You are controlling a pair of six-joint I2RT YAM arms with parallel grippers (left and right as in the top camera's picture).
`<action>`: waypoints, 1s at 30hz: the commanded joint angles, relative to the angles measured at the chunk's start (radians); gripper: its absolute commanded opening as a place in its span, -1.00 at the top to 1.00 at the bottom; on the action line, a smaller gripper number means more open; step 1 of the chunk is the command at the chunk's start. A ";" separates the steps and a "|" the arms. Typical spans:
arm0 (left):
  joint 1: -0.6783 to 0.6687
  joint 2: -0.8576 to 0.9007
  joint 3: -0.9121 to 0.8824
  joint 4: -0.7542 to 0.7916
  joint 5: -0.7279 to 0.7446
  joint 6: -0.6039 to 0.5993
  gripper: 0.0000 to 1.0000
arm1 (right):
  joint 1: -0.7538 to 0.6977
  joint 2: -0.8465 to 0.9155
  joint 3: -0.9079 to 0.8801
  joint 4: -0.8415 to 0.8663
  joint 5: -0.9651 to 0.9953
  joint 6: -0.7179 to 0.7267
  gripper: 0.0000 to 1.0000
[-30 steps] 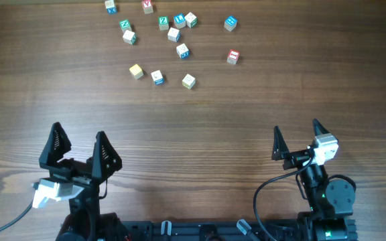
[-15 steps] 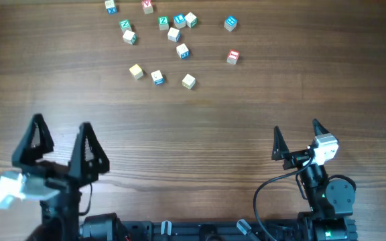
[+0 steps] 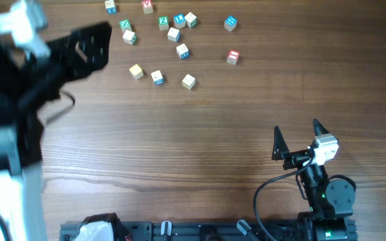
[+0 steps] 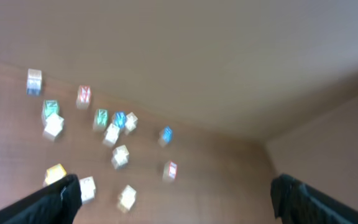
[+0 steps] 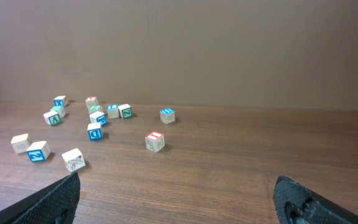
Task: Form a tower
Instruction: 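Raise the left arm and swing it toward the block cluster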
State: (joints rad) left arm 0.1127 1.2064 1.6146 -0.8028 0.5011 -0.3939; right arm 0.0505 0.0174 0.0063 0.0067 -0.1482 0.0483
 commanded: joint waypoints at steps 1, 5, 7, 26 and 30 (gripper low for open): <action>-0.004 0.235 0.209 -0.153 0.048 0.080 -0.99 | 0.002 -0.008 -0.001 0.003 0.011 0.006 -0.99; -0.008 0.394 0.211 -0.188 0.048 0.080 -1.00 | 0.002 -0.008 -0.001 0.003 0.011 0.006 -0.99; -0.010 0.465 0.211 -0.199 0.048 0.103 -1.00 | 0.002 -0.008 -0.001 0.003 0.011 0.006 -1.00; -0.185 0.682 0.225 0.011 -0.544 0.049 0.79 | 0.002 -0.008 -0.001 0.003 0.011 0.006 -0.99; -0.239 0.757 0.225 0.161 -0.544 0.050 0.14 | 0.002 -0.008 -0.001 0.003 0.011 0.007 -0.99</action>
State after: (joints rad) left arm -0.0860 1.8874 1.8221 -0.7200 -0.0048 -0.3508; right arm 0.0505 0.0174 0.0063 0.0067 -0.1482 0.0483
